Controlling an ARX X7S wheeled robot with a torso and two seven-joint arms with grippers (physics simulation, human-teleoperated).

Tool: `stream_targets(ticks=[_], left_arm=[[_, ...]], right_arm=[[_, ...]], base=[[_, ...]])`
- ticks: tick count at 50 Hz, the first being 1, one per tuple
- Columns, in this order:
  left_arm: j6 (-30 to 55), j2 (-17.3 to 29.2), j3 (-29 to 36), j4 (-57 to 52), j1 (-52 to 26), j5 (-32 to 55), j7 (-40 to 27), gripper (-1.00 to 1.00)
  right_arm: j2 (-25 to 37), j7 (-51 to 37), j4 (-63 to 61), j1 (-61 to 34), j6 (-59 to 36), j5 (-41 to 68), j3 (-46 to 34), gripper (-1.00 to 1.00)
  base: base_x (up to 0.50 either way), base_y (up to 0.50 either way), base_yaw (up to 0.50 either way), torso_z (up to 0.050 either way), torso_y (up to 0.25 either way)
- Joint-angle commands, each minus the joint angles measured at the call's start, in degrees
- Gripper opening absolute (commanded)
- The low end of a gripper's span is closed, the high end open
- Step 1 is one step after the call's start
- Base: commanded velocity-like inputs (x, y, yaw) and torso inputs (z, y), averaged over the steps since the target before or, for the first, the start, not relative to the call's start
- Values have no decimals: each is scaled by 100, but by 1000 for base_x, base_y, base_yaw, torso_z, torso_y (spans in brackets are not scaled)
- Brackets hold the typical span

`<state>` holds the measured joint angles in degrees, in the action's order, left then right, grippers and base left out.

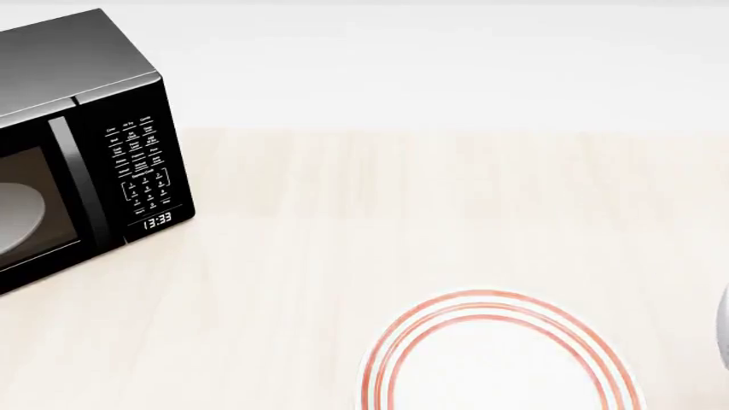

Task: Put the white bowl to the right of the plate.

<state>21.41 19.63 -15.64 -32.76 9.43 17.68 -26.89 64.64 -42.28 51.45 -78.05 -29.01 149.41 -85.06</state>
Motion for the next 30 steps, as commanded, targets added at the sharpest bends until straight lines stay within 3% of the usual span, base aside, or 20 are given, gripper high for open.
stream_targets(ticks=[1,30], left_arm=[[-13,10,12,-10,17,-1,-19,100],[-61,36,10,-33,68,31,-43,100]], right_arm=[[-148,295,335,199,-31,17,99,-100],[-243,364,324,334,104,-149,84,-100]], base=[[0,0,0,0,0],[0,0,0,0,1]])
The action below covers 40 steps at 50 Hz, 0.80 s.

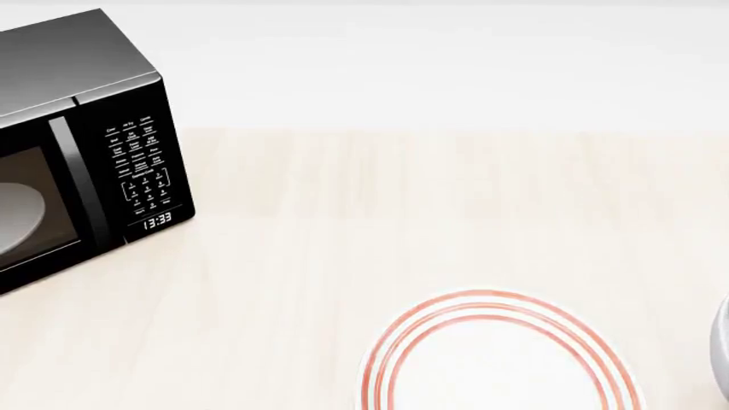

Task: Put the white bowl to the right of the plate.

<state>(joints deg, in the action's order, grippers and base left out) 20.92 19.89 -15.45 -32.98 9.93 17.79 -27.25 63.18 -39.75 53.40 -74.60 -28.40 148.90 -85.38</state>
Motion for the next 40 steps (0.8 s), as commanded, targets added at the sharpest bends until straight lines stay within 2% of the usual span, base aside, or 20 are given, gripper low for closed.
stream_targets(ticks=[1,16,17,32,38,39,40], left_arm=[[-11,12,-7,-11,18,18,-10,100],[-19,27,30,-15,24,7,-32,100],[-17,28,25,-18,25,17,-31,100],[-15,43,66,-17,17,6,-56,100],[-25,49,63,-23,29,19,-57,100],[-28,51,64,-33,35,22,-56,100],[-30,52,66,-33,36,21,-56,100]], right_arm=[[-109,118,153,-9,35,-105,112,-100],[-103,130,30,-44,209,-341,78,-100],[-67,104,-67,-49,326,-381,86,100],[289,-214,-992,-192,915,-692,170,100],[855,-1030,-2381,-538,1784,-1466,239,100],[1076,-1455,-2947,-757,2027,-2002,260,100],[1154,-1597,-3138,-795,2134,-2091,283,100]], base=[[0,0,0,0,0],[0,0,0,0,1],[0,0,0,0,0],[0,0,0,0,0],[0,0,0,0,0],[0,0,0,0,0],[0,0,0,0,0]])
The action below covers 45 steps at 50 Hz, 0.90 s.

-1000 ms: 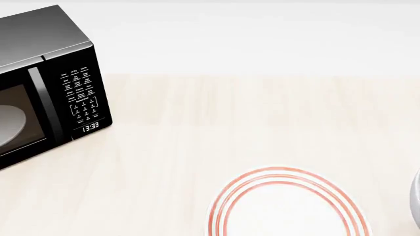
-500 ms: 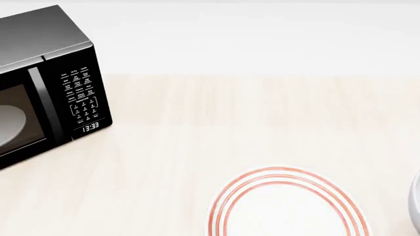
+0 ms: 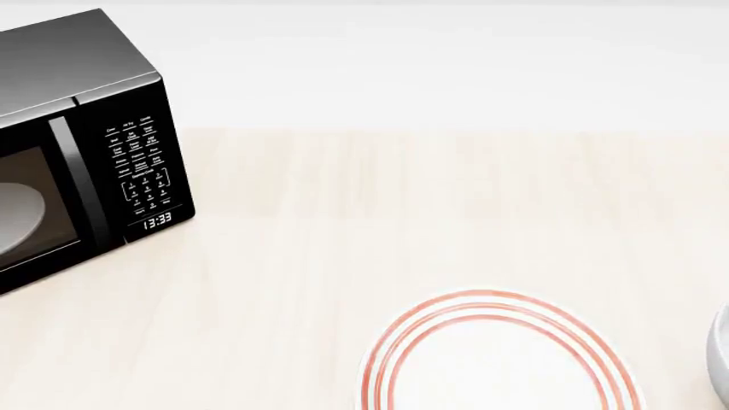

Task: Put the white bowl to the right of the plate.

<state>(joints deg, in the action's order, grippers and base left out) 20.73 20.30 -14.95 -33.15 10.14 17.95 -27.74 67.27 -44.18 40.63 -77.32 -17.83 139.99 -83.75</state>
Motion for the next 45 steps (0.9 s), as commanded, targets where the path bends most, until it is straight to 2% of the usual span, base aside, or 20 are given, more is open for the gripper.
stream_targets(ticks=[1,6,14,20,33,38,42,45], left_arm=[[0,14,15,-25,15,14,-8,100],[-28,14,73,-104,73,-10,4,100],[-101,20,257,-280,208,-69,77,100],[-165,20,413,-413,322,-117,137,100],[-444,53,948,-827,744,-413,328,100],[-512,68,1179,-864,799,-589,366,100],[-545,74,1397,-848,795,-739,398,100],[-547,81,1523,-788,744,-831,414,100]], right_arm=[[876,-1403,-2215,-684,1139,-1513,161,100],[1201,-2133,-3416,-1138,1215,-2326,354,100],[1277,-2384,-5020,-1482,869,-2858,542,100],[1132,-2580,-6229,-1385,1064,-3238,516,100],[-136,-3337,-7926,-293,1553,-4744,-162,100],[-636,-3453,-8072,391,1900,-5483,-451,100],[-1054,-3891,-8164,951,1977,-6354,-731,100],[-1130,-3824,-8117,1288,2181,-6676,-828,100]], base=[[0,0,0,0,0],[0,0,0,0,0],[0,0,0,0,0],[0,0,0,0,0],[0,0,0,0,0],[0,0,0,0,0],[0,0,0,0,0],[0,0,0,0,0]])
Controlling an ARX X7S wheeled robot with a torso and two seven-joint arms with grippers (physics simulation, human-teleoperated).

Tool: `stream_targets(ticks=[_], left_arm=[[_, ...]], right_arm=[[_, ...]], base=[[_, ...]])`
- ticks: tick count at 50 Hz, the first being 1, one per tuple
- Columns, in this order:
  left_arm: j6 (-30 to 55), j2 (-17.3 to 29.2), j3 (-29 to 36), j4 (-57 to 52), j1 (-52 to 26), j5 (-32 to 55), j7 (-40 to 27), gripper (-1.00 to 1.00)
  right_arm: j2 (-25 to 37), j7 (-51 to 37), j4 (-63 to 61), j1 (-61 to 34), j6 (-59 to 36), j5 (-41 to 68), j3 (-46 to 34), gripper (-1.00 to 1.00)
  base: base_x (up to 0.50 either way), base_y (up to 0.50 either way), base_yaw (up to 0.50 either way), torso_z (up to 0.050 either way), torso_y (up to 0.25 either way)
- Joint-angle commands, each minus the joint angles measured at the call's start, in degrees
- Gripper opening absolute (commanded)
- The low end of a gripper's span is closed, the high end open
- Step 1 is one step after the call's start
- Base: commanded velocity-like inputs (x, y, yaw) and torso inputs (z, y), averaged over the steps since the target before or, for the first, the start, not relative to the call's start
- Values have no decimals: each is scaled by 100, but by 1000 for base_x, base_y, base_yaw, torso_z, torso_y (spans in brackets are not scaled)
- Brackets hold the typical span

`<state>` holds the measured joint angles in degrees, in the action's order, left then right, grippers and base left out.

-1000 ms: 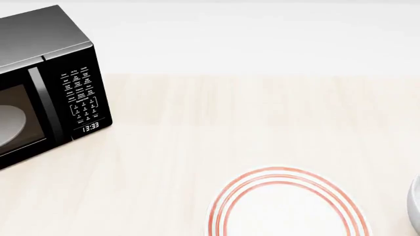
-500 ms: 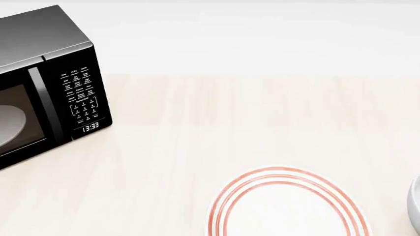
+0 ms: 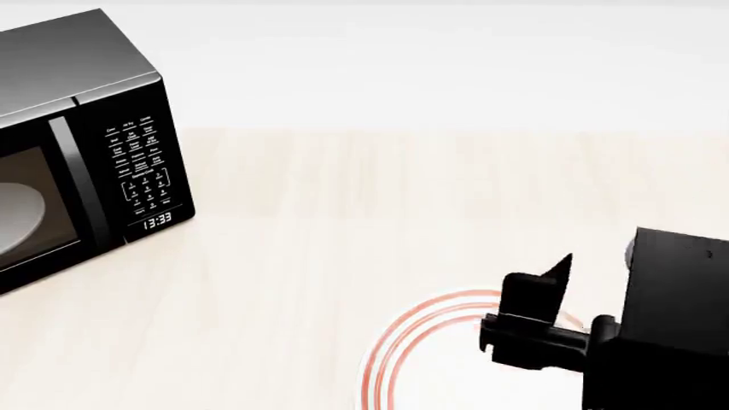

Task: Put the white bowl to the right of the plate.

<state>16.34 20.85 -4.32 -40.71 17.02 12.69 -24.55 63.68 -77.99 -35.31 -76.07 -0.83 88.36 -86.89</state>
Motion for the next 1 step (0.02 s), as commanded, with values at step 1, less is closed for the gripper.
stream_targets(ticks=[1], left_arm=[[-22,41,462,-61,1,-284,96,100]], right_arm=[[-833,-571,-506,1223,407,-1714,-571,100]], base=[[0,0,0,0,0]])
